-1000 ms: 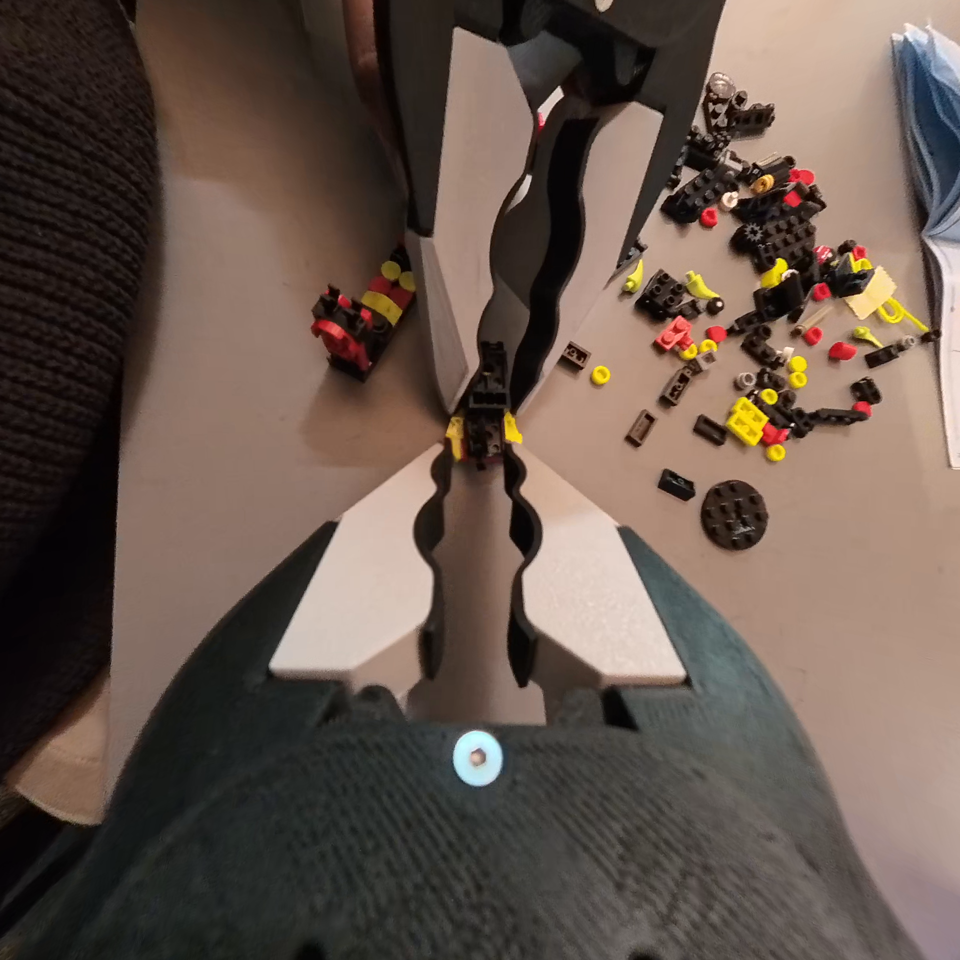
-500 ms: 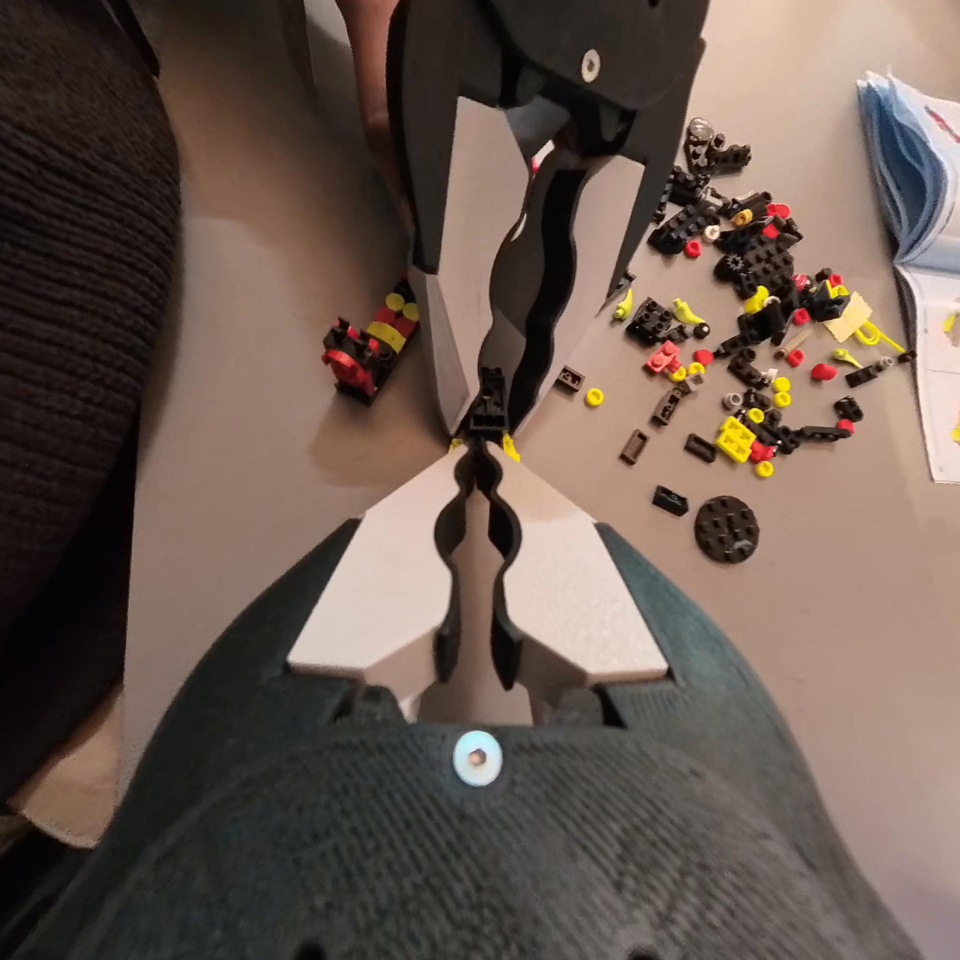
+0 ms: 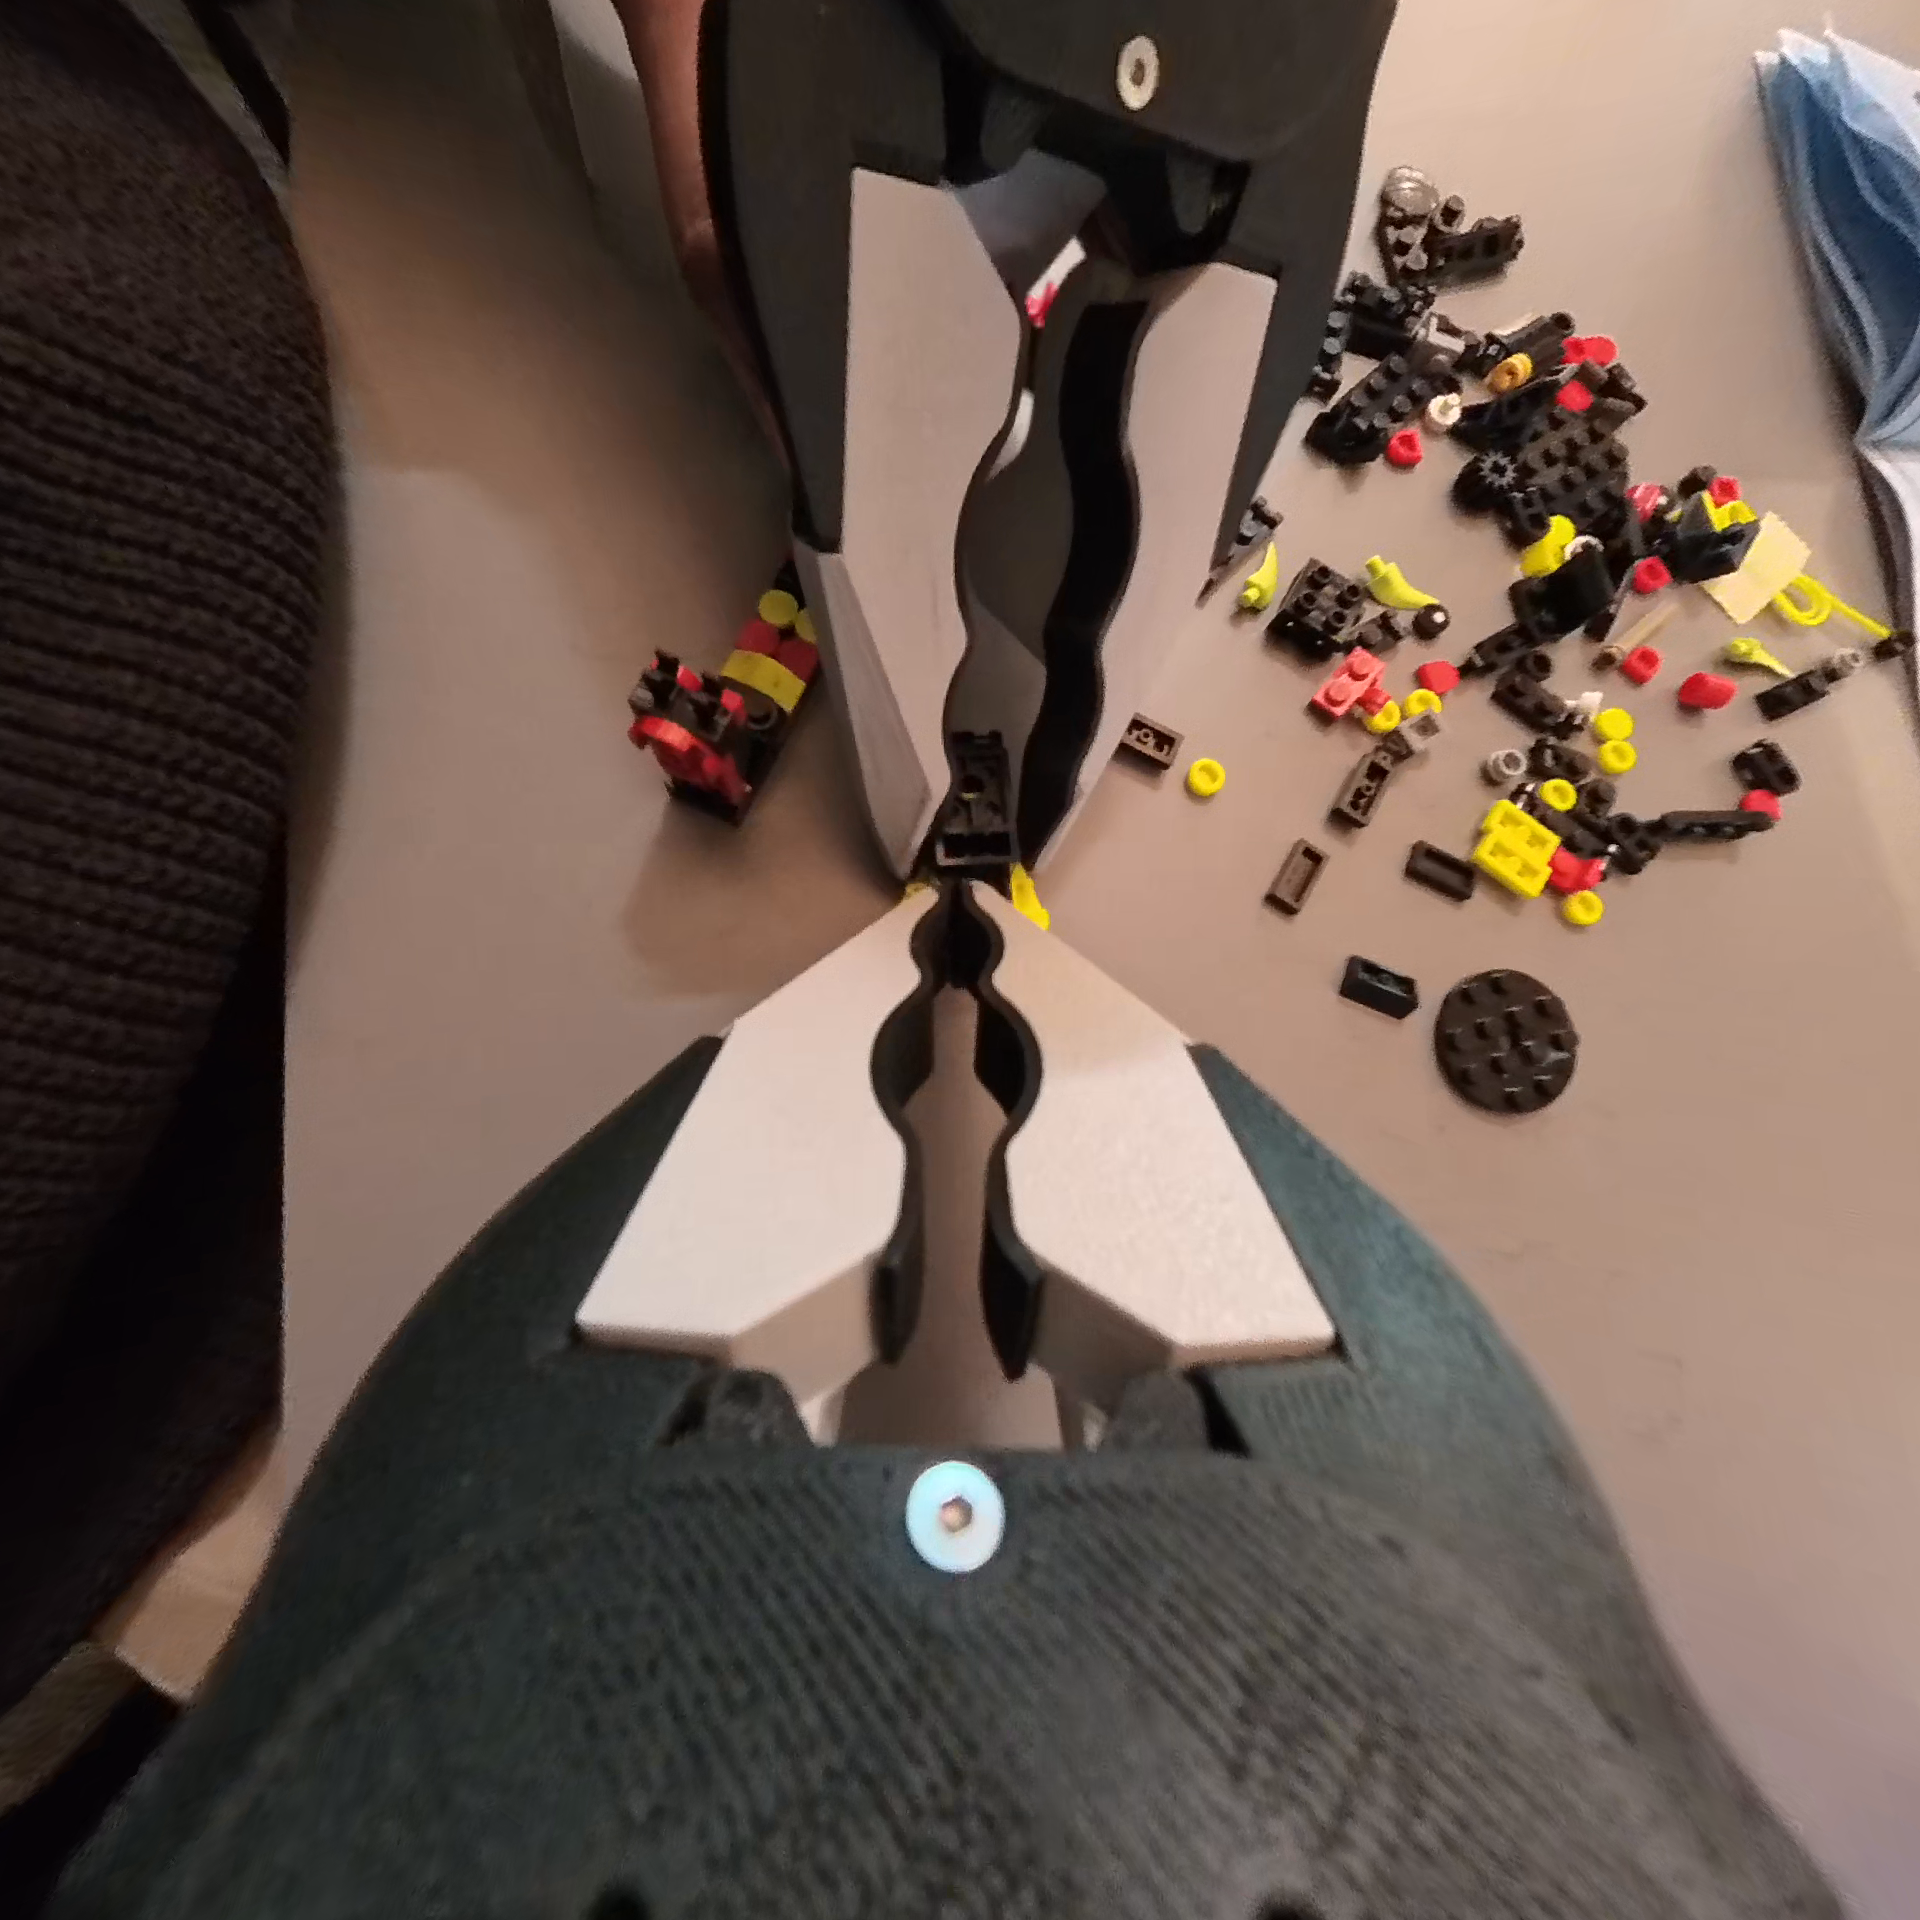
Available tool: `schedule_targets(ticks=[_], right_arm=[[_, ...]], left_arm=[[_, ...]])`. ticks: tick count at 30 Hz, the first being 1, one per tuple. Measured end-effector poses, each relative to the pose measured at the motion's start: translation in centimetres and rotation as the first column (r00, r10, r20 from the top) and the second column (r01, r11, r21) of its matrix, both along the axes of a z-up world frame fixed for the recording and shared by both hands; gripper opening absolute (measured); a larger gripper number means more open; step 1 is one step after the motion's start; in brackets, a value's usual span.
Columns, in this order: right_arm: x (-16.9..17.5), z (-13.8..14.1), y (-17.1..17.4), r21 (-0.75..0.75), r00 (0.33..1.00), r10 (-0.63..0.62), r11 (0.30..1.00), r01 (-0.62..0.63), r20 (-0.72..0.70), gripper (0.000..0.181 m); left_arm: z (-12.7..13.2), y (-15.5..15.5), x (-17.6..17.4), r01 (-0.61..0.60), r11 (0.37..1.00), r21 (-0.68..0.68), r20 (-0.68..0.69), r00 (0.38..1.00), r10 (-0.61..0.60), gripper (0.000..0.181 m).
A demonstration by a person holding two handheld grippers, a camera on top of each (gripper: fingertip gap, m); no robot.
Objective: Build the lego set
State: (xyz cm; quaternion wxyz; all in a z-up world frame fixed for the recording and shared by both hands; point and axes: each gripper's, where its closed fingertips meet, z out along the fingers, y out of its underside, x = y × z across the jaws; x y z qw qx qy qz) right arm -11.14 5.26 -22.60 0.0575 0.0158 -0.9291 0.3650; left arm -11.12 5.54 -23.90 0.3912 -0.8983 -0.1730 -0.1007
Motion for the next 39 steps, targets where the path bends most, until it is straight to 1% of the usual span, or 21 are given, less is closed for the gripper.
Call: schedule_targets(ticks=[3,5,7,9,13,16,17,19,22,24,26,29,31,33,36,39], right_arm=[[0.3,-0.3,-0.1,-0.01,0.997,-0.011,1.0,0.012,0.074,0.0],[0.3,-0.3,-0.1,-0.008,0.998,-0.012,1.0,0.012,0.061,0.0],[0.2,-0.3,-0.1,-0.011,0.996,-0.025,1.0,0.026,0.082,0.0],[0.2,-0.2,-0.1,-0.03,0.984,-0.059,0.997,0.065,0.168,0.0],[0.0,-0.2,-0.3,-0.063,0.93,-0.12,0.987,0.151,0.348,0.0],[-0.2,-0.2,-0.3,-0.067,0.846,-0.175,0.969,0.24,0.505,0.0],[-0.2,-0.2,-0.3,-0.075,0.831,-0.174,0.966,0.249,0.529,0.0],[-0.2,-0.1,-0.4,-0.081,0.827,-0.172,0.964,0.253,0.535,0.0],[-0.5,0.4,-0.1,-0.122,0.844,-0.135,0.966,0.23,0.52,0.0],[-1.4,2.5,0.0,-0.226,0.846,-0.104,0.94,0.254,0.522,0.0],[-2.5,4.5,0.5,-0.316,0.86,-0.102,0.903,0.291,0.5,0.0],[-3.6,5.8,1.5,-0.382,0.915,-0.125,0.881,0.28,0.384,0.007],[-3.8,6.5,1.7,-0.412,0.943,-0.129,0.875,0.254,0.308,0.014],[-3.1,7.9,1.3,-0.48,0.964,-0.075,0.855,0.195,0.257,0.022],[-0.9,9.7,0.9,-0.558,0.979,0.058,0.827,0.062,0.195,0.034],[0.8,9.6,1.0,-0.535,0.984,0.135,0.843,-0.053,0.117,0.043]], left_arm=[[0.0,0.0,0.0,-0.001,1.0,-0.003,-0.004,1.0,0.001,0.021],[0.0,0.0,-0.1,-0.002,1.0,-0.008,-0.012,1.0,0.002,0.021],[0.0,0.0,-0.1,-0.002,1.0,-0.008,-0.015,1.0,0.002,0.021],[0.0,0.0,-0.1,-0.003,1.0,-0.008,-0.014,1.0,0.003,0.021],[-0.1,-0.1,-0.2,-0.007,1.0,-0.01,-0.02,1.0,0.007,0.021],[-0.1,-0.1,-0.3,-0.009,1.0,-0.008,-0.017,1.0,0.008,0.021],[0.0,-0.1,-0.2,-0.01,1.0,-0.007,-0.014,1.0,0.009,0.021],[0.0,-0.1,-0.3,-0.013,1.0,-0.004,-0.006,1.0,0.012,0.021],[0.1,-0.1,-0.1,-0.02,1.0,0.011,0.031,0.999,0.02,0.021],[0.1,-0.1,-0.2,-0.031,0.999,0.025,0.06,0.998,0.029,0.02],[0.2,-0.2,-0.4,-0.045,0.998,0.035,0.077,0.996,0.042,0.02],[1.0,-0.2,-0.7,-0.079,0.993,0.093,0.142,0.988,0.065,0.02],[2.4,0.0,-0.7,-0.114,0.976,0.183,0.248,0.966,0.067,0.02],[4.3,0.2,-0.6,-0.158,0.942,0.295,0.386,0.922,0.033,0.02],[6.6,-0.1,-0.2,-0.206,0.887,0.412,0.57,0.818,-0.075,0.02],[8.1,-0.4,1.3,-0.201,0.858,0.473,0.694,0.685,-0.222,0.02]])
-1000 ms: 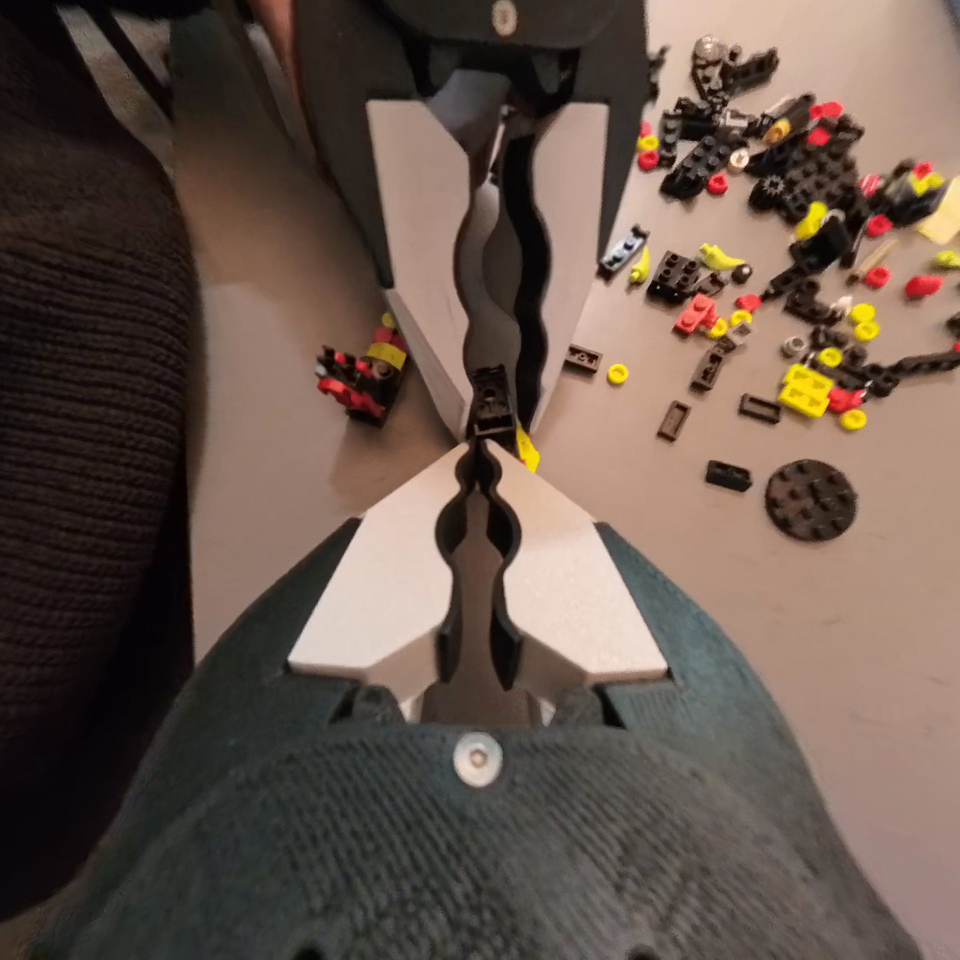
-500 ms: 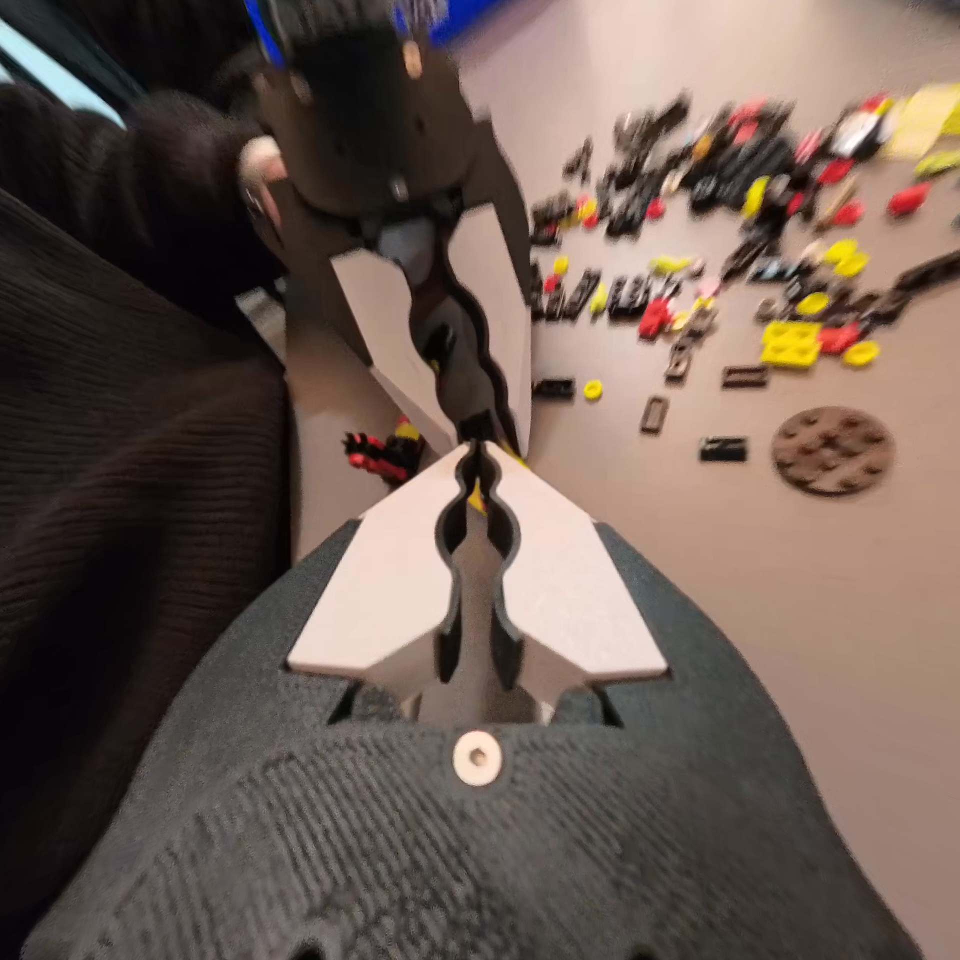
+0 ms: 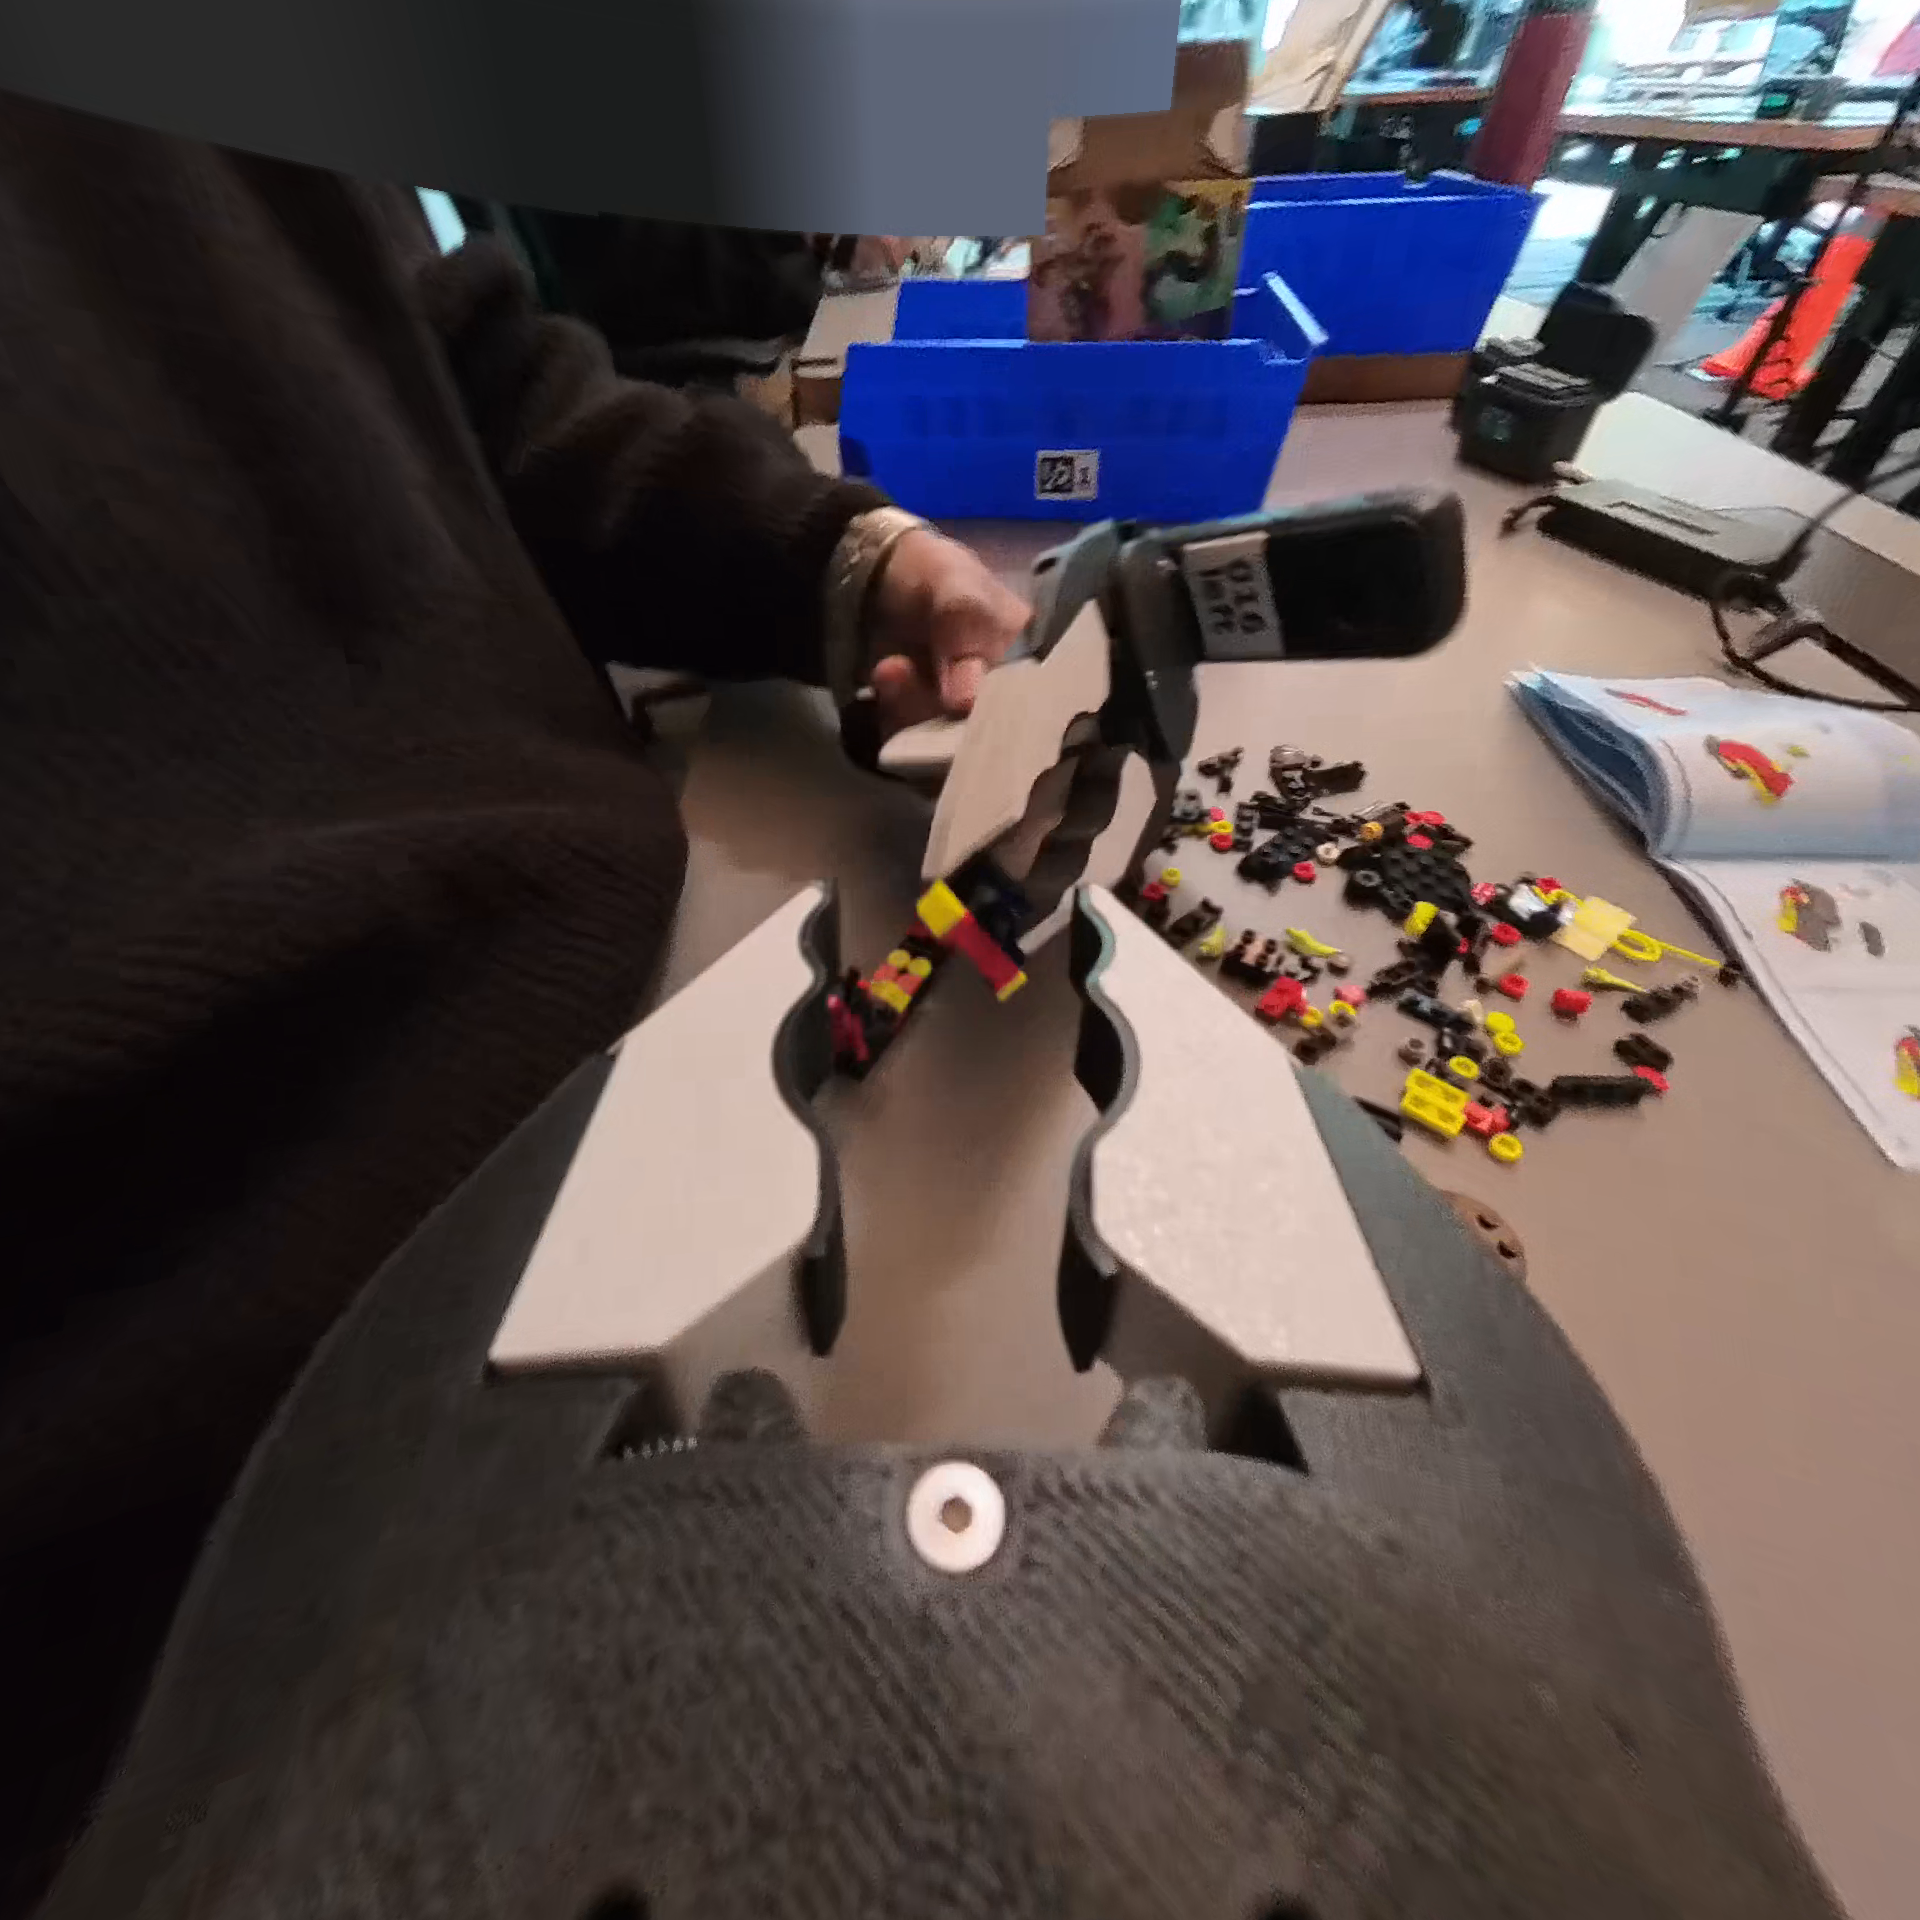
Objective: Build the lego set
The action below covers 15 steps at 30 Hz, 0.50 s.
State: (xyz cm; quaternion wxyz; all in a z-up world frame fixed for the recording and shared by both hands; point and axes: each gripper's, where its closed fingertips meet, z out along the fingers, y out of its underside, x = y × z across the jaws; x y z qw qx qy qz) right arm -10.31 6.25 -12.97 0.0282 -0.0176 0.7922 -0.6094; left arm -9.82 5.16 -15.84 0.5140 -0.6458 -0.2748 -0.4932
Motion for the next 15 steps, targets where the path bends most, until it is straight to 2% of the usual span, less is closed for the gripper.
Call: schedule_targets(ticks=[3,6,11,15], right_arm=[[1.6,-0.9,-0.1,0.071,0.994,0.065,0.996,-0.059,-0.087,0.047],[2.6,-1.0,-0.5,0.097,0.981,0.093,0.992,-0.078,-0.168,0.044],[4.3,-0.5,-1.1,0.086,0.969,0.154,0.986,-0.14,-0.194,0.025],[4.4,-0.3,-1.2,0.082,0.967,0.155,0.987,-0.141,-0.2,0.015]], left_arm=[[1.5,-0.1,1.9,0.113,0.988,0.104,0.136,0.983,-0.126,0.02],[1.4,0.2,3.6,0.2,0.974,0.105,0.16,0.963,-0.215,0.02],[1.7,0.4,4.2,0.223,0.967,0.127,0.178,0.953,-0.243,0.02],[1.7,0.2,4.2,0.228,0.965,0.129,0.186,0.951,-0.249,0.02]])
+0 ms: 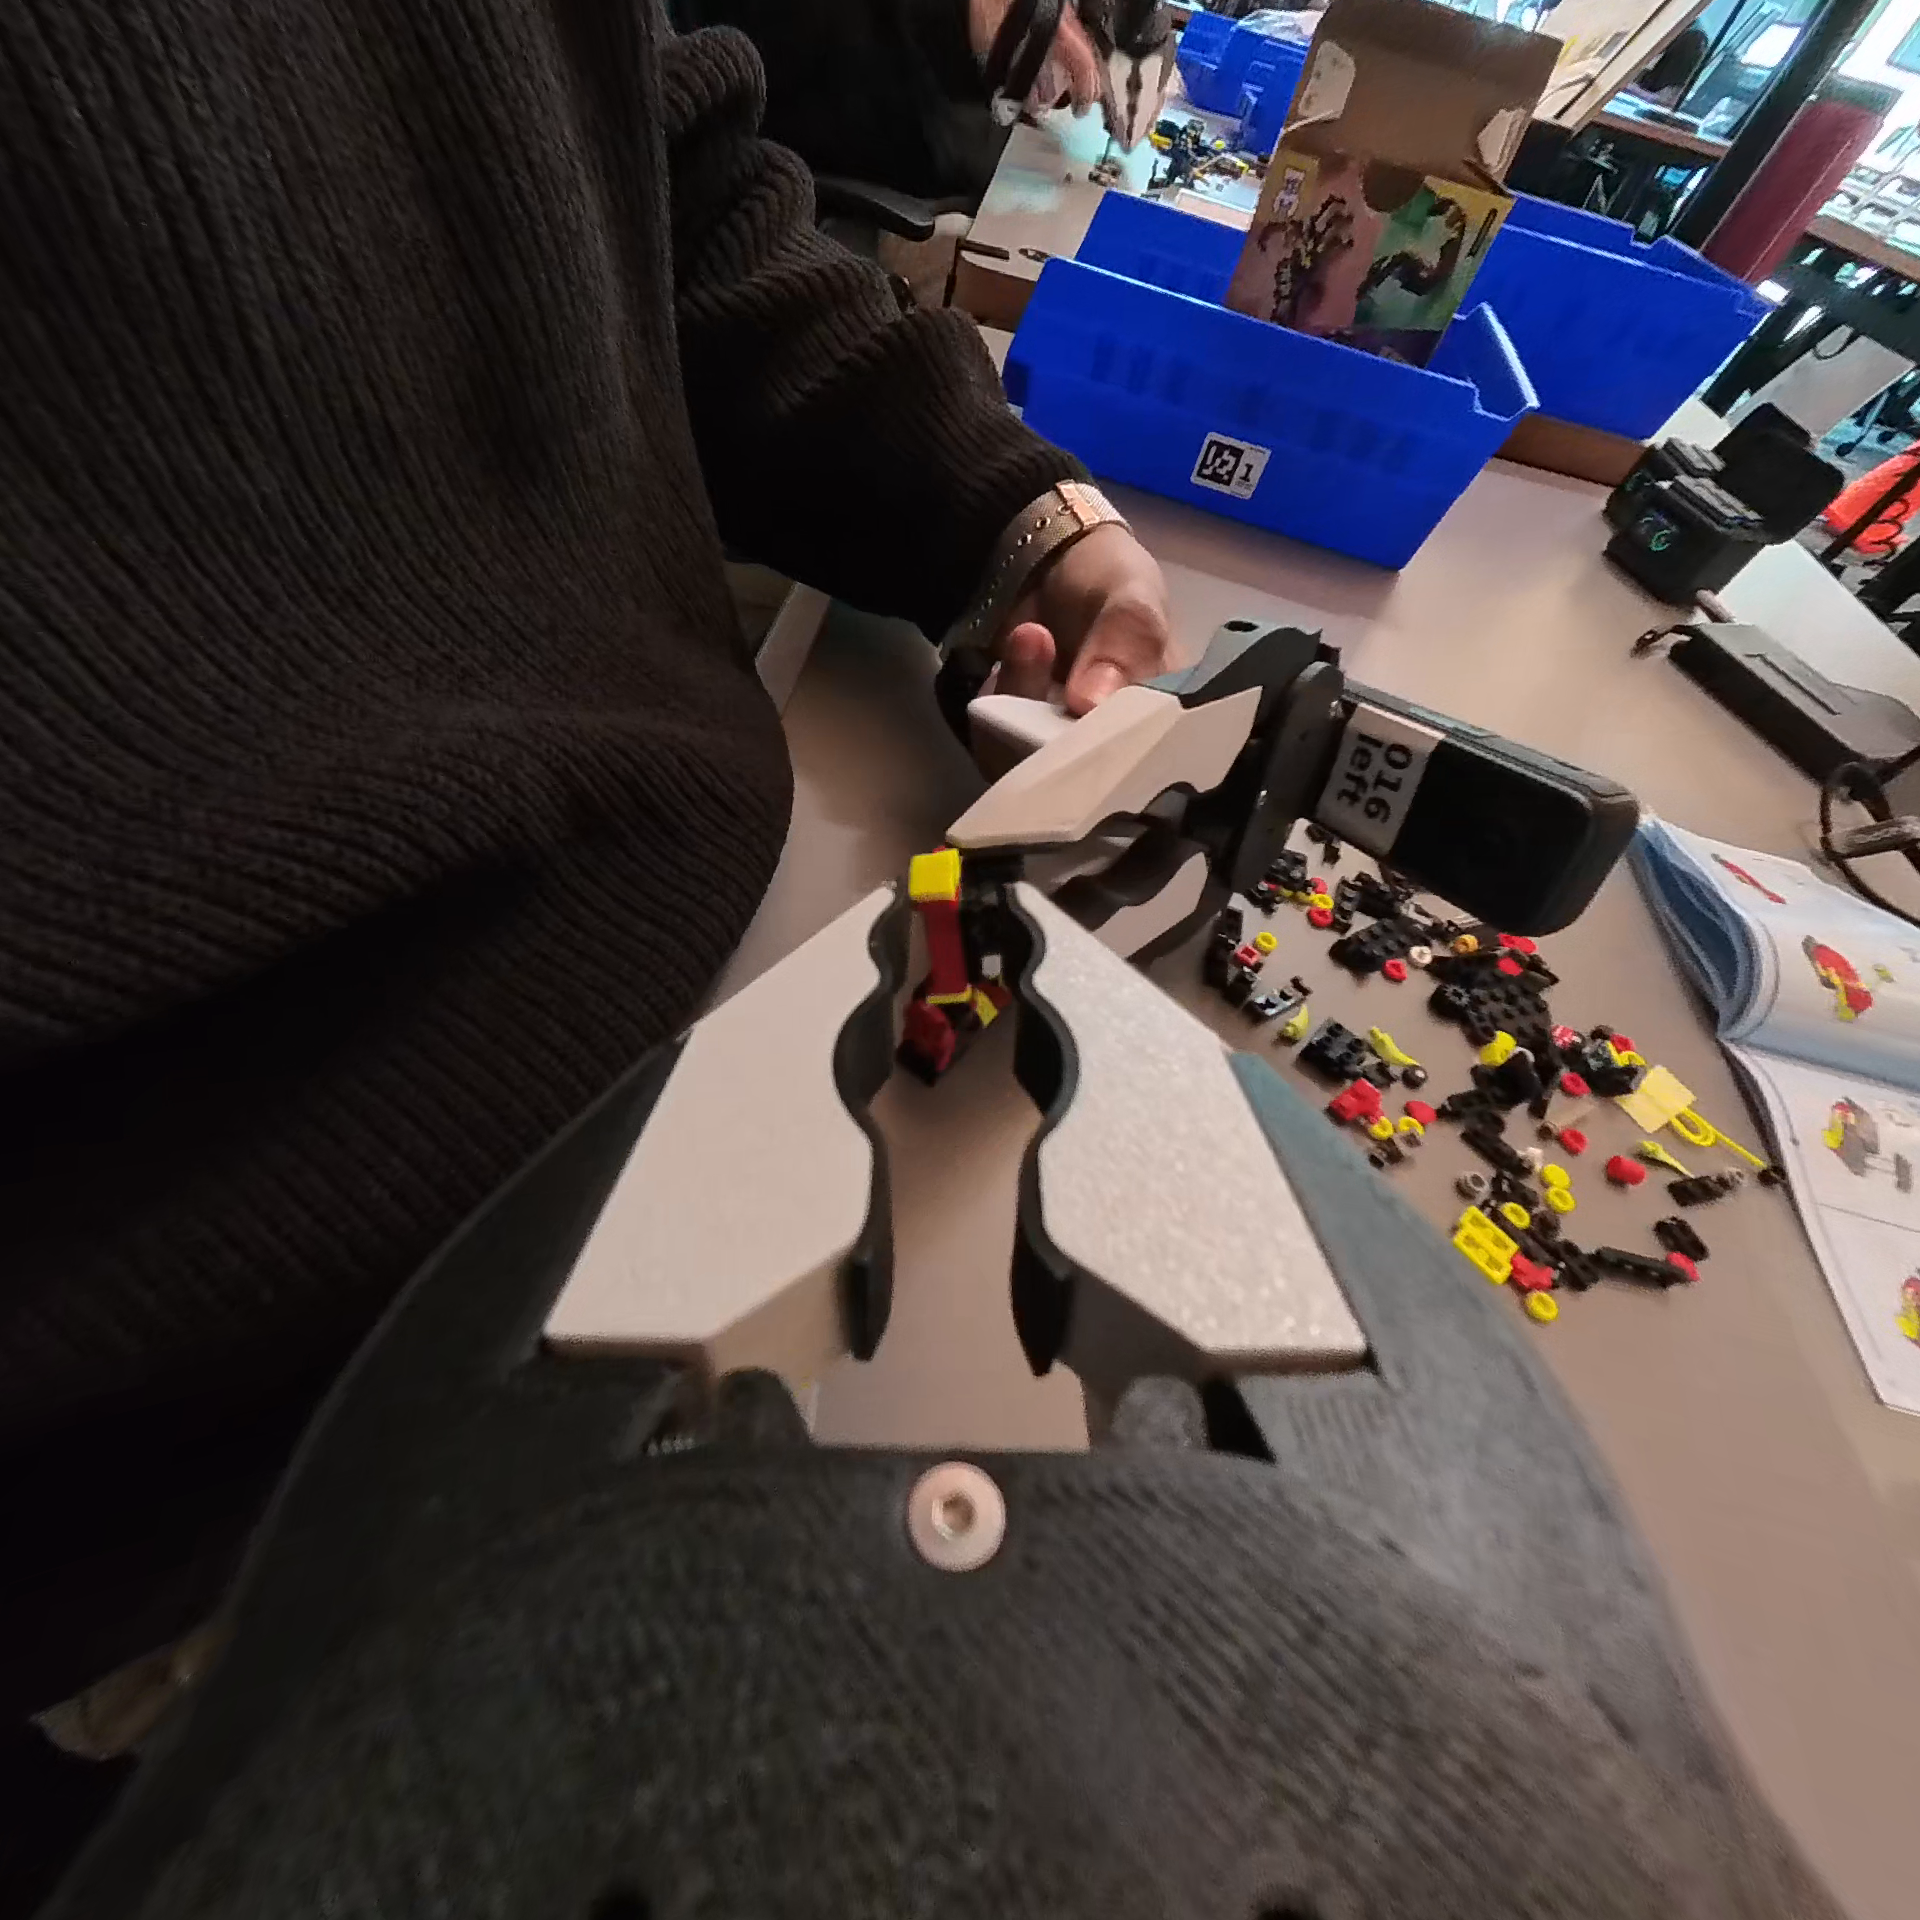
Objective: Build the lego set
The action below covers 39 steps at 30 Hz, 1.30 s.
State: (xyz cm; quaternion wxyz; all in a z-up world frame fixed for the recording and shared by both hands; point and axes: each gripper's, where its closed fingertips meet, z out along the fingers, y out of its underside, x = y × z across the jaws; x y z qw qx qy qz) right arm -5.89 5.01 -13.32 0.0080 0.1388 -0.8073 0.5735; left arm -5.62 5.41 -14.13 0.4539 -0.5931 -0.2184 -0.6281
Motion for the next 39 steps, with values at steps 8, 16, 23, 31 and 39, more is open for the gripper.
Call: schedule_targets(ticks=[8,16,23,31,39], right_arm=[[0.1,0.0,0.0,0.006,1.0,-0.001,1.0,0.001,-0.001,0.015],[0.1,-0.2,0.1,0.028,1.0,-0.004,1.0,0.005,-0.026,0.013],[0.1,-0.3,0.1,0.036,0.999,-0.005,0.999,0.006,-0.034,0.013],[0.6,-1.2,-0.2,0.07,1.0,0.017,0.997,-0.018,0.012,0.017],[0.6,-1.2,-0.1,0.076,0.998,0.019,0.997,-0.015,-0.055,0.014]], left_arm=[[-0.1,0.0,0.2,0.014,1.0,0.002,0.011,1.0,-0.014,0.02],[-0.1,0.0,0.1,0.008,1.0,0.001,0.013,1.0,-0.008,0.02],[-0.2,0.0,0.1,0.01,1.0,0.002,0.018,1.0,-0.01,0.02],[-0.8,0.2,0.5,0.022,0.999,-0.033,0.002,1.0,-0.022,0.019],[-0.8,0.4,0.6,0.028,0.999,-0.035,0.01,1.0,-0.028,0.02]])
